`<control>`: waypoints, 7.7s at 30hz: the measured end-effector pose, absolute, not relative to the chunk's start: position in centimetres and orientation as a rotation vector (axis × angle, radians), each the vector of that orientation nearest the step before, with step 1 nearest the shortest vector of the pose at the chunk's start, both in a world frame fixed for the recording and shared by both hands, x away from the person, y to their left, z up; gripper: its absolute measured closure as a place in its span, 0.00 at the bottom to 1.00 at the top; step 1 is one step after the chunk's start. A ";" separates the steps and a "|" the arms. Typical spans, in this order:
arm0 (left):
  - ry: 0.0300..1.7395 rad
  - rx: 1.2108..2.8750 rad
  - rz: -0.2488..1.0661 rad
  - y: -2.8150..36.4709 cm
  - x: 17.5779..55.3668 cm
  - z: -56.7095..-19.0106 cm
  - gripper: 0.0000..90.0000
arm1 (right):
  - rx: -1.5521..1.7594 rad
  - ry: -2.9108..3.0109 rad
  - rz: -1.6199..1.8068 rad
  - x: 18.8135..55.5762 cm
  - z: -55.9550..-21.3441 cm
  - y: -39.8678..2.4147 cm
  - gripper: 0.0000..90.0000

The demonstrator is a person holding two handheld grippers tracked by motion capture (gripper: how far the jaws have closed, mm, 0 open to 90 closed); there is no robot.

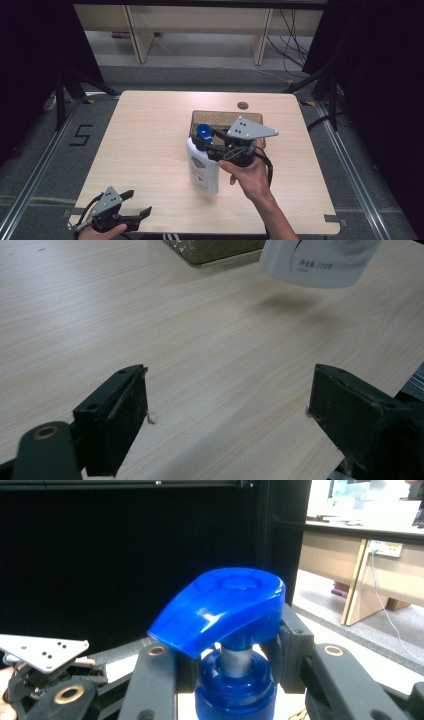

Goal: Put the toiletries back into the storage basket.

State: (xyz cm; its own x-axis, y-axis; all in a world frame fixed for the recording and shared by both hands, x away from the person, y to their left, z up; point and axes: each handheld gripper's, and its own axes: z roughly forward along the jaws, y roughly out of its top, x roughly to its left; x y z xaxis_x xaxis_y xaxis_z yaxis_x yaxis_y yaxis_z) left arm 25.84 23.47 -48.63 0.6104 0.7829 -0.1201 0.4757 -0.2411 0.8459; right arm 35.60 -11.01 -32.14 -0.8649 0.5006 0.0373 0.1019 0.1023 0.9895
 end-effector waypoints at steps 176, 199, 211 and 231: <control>1.004 1.896 0.400 23.3 25.8 -48.9 0.17 | 1.114 1.766 1.601 48.5 -35.4 -24.5 0.51; 1.012 1.891 0.387 23.4 25.8 -48.8 0.17 | 1.170 1.754 1.623 47.0 -35.5 -24.4 0.21; 1.012 1.892 0.388 23.4 25.8 -48.8 0.17 | 1.162 1.739 1.584 45.2 -35.1 -24.6 0.20; 1.009 1.887 0.391 23.4 25.8 -48.7 0.17 | 1.163 1.750 1.572 42.6 -35.8 -24.9 0.19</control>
State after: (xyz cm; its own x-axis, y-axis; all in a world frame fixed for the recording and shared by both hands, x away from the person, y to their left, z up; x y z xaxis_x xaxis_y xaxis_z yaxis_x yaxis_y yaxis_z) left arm 25.84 23.45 -48.73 0.6120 0.7788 -0.1374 0.4833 -0.2308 0.8445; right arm 42.62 -24.89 -35.84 -0.5018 0.8489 0.1658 0.2557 -0.0375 0.9660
